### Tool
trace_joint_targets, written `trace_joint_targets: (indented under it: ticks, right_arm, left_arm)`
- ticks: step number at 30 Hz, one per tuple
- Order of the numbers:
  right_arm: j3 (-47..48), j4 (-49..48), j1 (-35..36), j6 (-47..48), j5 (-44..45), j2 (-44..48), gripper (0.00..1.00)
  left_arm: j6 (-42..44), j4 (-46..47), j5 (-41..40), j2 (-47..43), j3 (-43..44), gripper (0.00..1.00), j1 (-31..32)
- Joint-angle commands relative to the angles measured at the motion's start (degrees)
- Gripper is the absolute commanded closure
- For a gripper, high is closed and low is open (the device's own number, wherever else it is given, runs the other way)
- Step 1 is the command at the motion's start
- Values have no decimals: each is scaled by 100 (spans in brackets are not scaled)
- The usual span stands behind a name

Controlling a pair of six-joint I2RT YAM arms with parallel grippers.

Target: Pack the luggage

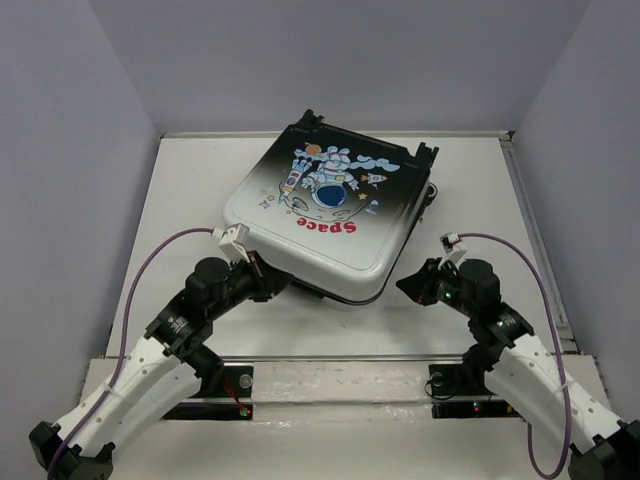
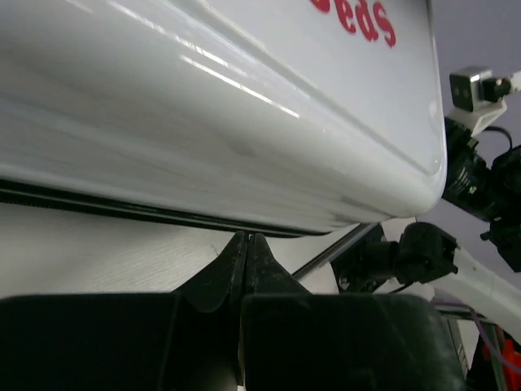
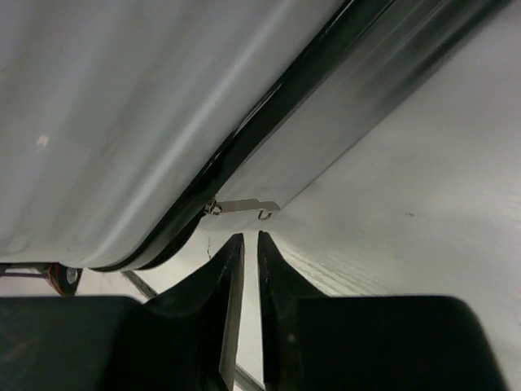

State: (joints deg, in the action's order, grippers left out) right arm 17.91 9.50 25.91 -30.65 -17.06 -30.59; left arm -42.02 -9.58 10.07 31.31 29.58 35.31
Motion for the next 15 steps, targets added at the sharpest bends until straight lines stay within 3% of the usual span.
trace_joint_targets:
  ticks: [1,4,6,11,15]
  right_arm:
    - [125,-755,19,-293,484,-218,74]
    - [-93,-1422,19,-222,-101,-666,68]
    - [-261,-1932,19,-204,-298,-781,63]
    - [-420,-2091,19,200,-482,-887,58]
    - [-604,-2784,19,358,-902,-1027,58]
  left_arm:
    - [-297,123,22,102,-286,94,502]
    - [-639,553,-538,471,-453,94,1658]
    - [-745,877,-742,647,-445,94,1987]
    - [-694,1432,-682,1175,-340,85,2199]
    - [-571,1853,-629,1824,-208,78,2287]
